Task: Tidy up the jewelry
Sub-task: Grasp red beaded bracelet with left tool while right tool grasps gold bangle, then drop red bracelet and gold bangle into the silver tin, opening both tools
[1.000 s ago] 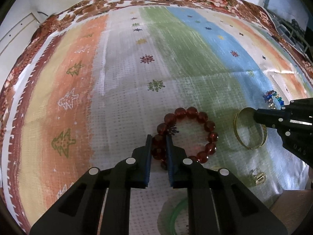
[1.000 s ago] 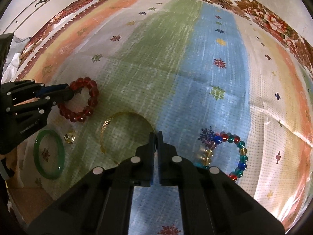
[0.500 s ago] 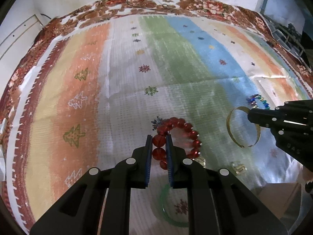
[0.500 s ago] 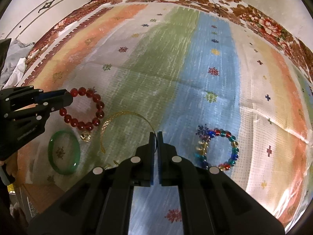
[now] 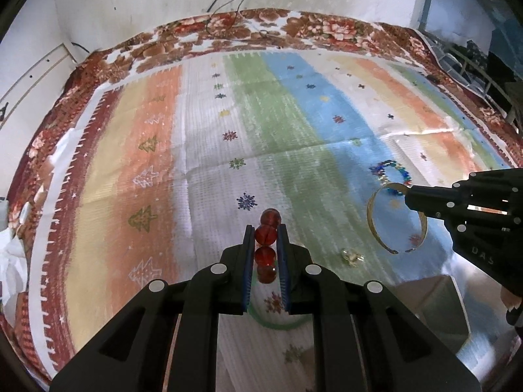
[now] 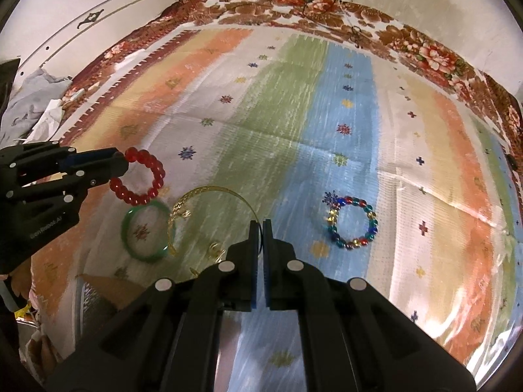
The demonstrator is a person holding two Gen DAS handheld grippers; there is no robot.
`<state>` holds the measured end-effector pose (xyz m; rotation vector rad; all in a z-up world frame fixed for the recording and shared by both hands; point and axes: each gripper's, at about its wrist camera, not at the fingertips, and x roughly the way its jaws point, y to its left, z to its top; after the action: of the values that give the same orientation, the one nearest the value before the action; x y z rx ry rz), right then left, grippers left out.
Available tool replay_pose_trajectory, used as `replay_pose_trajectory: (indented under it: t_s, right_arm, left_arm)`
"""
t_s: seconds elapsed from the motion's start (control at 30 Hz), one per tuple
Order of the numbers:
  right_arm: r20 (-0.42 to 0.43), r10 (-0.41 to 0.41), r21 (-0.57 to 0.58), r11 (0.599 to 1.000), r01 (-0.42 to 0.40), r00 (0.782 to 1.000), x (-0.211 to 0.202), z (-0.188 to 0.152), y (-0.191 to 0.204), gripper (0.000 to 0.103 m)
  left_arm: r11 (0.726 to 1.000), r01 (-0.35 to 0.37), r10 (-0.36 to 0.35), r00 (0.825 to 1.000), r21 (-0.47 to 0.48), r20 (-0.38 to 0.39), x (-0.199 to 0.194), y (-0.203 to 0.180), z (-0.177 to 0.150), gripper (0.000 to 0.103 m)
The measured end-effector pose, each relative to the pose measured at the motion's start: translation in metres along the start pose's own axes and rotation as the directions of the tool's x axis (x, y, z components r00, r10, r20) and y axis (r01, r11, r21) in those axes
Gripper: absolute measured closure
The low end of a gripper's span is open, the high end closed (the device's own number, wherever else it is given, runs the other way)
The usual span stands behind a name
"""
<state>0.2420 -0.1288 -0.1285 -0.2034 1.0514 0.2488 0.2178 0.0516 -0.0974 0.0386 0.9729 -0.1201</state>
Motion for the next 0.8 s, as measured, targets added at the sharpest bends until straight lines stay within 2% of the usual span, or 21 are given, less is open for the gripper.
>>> replay_pose_trajectory:
  t_s: [0.5, 0.8]
  right_arm:
    - [0.066, 0.007, 0.000, 1.000, -0.007, 0.998, -0.070, -0.034, 0.025, 0.099]
    - [0.079, 0.010, 0.014, 1.000, -0.011, 0.997, -0.092, -0.056, 0.035, 0.099]
  left_arm:
    - [1.000, 0.014, -0.016, 0.996, 0.024, 0.086, -0.074, -0.030, -0.023, 0.090]
    - [0.999, 0.029, -0.031, 0.995, 0.021, 0.094, -0.094, -0.043, -0.046, 0.090]
